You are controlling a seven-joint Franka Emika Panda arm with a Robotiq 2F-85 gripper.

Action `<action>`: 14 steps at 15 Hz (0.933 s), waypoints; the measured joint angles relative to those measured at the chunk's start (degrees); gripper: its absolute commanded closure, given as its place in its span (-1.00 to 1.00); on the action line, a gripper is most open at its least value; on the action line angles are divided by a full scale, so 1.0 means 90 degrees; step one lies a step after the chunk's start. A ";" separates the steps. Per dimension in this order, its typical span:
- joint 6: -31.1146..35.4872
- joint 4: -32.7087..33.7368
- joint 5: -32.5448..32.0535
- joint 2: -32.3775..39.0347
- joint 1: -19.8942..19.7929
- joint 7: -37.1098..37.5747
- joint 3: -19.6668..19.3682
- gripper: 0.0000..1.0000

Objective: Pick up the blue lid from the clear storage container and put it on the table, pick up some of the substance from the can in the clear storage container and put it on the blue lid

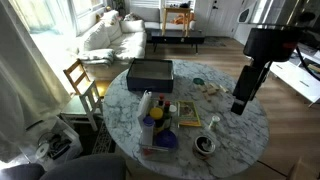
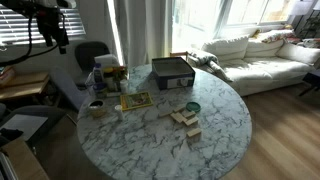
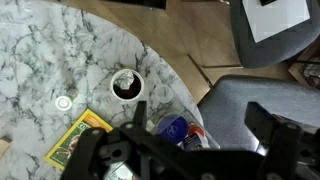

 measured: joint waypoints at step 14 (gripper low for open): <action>0.3315 -0.0050 -0.0090 0.1236 0.0035 -0.1545 0.0049 -1.00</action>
